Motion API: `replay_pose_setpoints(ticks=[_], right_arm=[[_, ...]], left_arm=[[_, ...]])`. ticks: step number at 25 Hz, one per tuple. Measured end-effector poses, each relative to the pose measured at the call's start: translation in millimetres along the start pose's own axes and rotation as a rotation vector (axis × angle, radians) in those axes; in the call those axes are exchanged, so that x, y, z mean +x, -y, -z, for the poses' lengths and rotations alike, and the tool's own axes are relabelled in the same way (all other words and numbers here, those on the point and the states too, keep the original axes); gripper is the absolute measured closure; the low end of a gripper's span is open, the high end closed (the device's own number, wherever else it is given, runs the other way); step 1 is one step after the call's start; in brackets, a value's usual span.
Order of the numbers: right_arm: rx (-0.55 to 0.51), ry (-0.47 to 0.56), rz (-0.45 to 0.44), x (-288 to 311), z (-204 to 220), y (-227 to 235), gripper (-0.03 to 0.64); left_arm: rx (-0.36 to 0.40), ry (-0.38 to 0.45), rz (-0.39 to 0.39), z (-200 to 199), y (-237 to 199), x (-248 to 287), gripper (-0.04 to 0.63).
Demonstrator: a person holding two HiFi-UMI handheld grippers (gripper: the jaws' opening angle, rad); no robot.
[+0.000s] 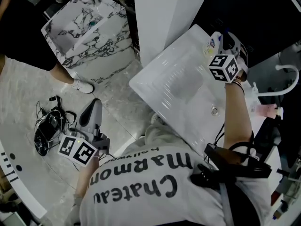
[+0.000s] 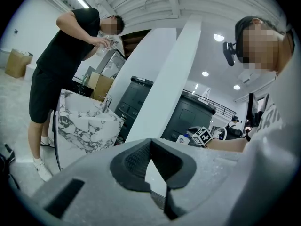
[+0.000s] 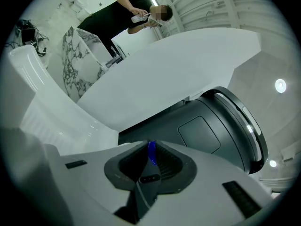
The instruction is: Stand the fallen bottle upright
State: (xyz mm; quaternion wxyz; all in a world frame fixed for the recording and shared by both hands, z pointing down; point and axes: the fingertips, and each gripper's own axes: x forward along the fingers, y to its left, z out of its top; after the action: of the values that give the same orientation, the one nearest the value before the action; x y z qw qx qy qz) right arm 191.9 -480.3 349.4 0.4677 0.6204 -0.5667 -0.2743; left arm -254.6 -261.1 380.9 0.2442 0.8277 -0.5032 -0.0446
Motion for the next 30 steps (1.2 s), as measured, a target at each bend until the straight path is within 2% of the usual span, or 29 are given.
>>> replay_pose_setpoints(ticks=[16, 30], right_arm=[[-0.106, 0.037, -0.01, -5, -12, -14, 0.569], [-0.139, 0.05, -0.021, -2, -22, -15, 0.569]], left_arm=[[-0.009, 0.016, -0.005, -1, -5, -4, 0.581], [-0.026, 0.034, -0.025, -5, -15, -10, 0.581]])
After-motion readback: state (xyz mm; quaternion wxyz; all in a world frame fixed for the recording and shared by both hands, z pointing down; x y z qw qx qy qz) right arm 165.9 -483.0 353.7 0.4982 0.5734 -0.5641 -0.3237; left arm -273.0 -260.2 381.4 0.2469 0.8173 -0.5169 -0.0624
